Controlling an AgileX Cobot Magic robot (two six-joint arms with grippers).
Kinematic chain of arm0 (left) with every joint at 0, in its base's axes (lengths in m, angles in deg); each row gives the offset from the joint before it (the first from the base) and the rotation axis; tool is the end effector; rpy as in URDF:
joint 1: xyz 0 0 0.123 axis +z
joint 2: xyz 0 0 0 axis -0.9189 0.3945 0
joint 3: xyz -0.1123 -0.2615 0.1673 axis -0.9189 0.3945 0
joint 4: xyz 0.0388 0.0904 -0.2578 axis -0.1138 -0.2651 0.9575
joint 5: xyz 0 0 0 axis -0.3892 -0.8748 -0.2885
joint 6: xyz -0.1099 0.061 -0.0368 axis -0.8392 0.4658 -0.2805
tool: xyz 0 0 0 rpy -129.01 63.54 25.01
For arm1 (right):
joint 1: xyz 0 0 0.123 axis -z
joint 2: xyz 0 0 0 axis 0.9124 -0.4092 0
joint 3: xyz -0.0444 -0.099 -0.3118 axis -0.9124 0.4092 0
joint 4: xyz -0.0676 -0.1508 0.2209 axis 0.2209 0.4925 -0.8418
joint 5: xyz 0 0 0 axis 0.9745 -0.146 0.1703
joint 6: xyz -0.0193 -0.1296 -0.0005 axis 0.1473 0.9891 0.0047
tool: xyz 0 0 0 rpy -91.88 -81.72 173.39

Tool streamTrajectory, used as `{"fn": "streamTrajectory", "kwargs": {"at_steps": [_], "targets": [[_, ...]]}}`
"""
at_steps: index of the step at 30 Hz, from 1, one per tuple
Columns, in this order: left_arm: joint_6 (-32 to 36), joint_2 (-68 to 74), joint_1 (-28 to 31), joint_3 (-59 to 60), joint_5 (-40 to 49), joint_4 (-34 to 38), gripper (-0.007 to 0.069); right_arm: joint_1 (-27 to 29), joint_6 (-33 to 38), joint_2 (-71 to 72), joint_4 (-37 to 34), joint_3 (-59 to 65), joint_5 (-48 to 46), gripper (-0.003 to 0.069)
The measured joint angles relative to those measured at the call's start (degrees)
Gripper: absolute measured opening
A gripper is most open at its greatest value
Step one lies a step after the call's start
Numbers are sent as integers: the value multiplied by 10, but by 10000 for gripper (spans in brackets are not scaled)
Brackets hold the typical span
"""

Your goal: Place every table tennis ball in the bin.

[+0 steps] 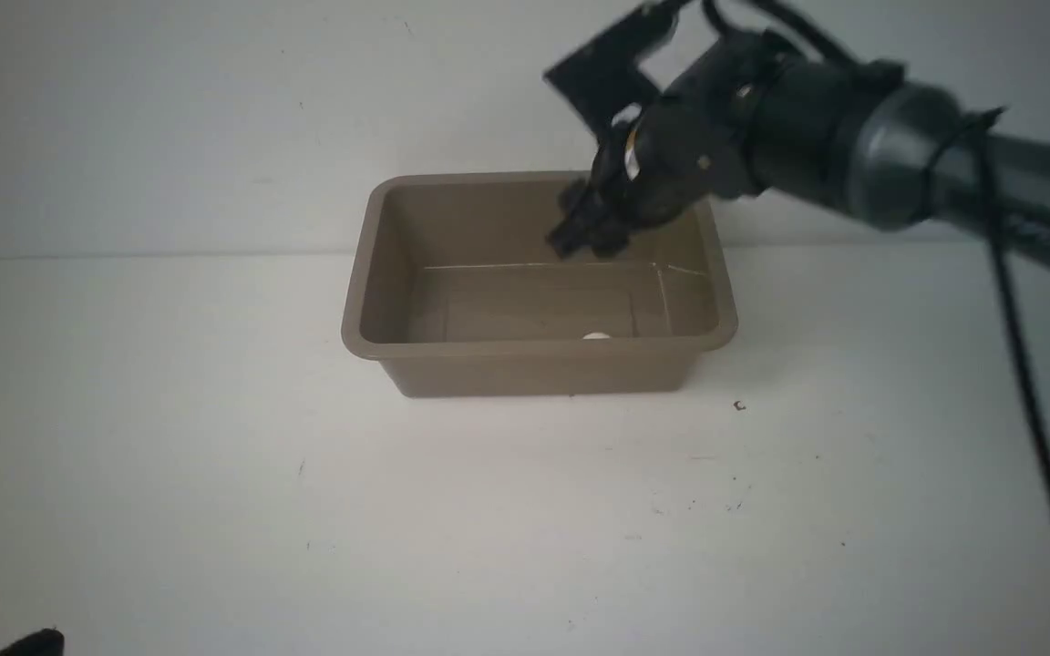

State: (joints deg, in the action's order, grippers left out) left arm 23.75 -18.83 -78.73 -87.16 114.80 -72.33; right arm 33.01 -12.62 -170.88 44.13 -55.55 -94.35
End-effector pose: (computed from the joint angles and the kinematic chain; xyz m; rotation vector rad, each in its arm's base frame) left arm 0.0187 -0.0301 0.3371 0.4306 1.6585 -0.2280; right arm 0.3899 0.2123 0.4487 -0.5828 1.9099 -0.0039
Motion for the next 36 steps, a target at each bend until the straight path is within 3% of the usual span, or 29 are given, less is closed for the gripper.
{"fn": "streamTrajectory", "kwargs": {"at_steps": [4,8,16,30,36], "targets": [[-47,-59,0,-1,13,-51,268,1,-30,145,34,150,65,-8],[-95,-61,0,5,50,-108,268,13,-114,332,119,405,212,-13],[-92,-61,0,44,34,-120,268,102,-250,594,223,703,362,-15],[-69,-61,0,119,-78,-75,268,216,-373,914,235,851,339,-15],[-74,-61,0,119,-78,-68,268,226,-412,927,240,865,325,-15]]}}
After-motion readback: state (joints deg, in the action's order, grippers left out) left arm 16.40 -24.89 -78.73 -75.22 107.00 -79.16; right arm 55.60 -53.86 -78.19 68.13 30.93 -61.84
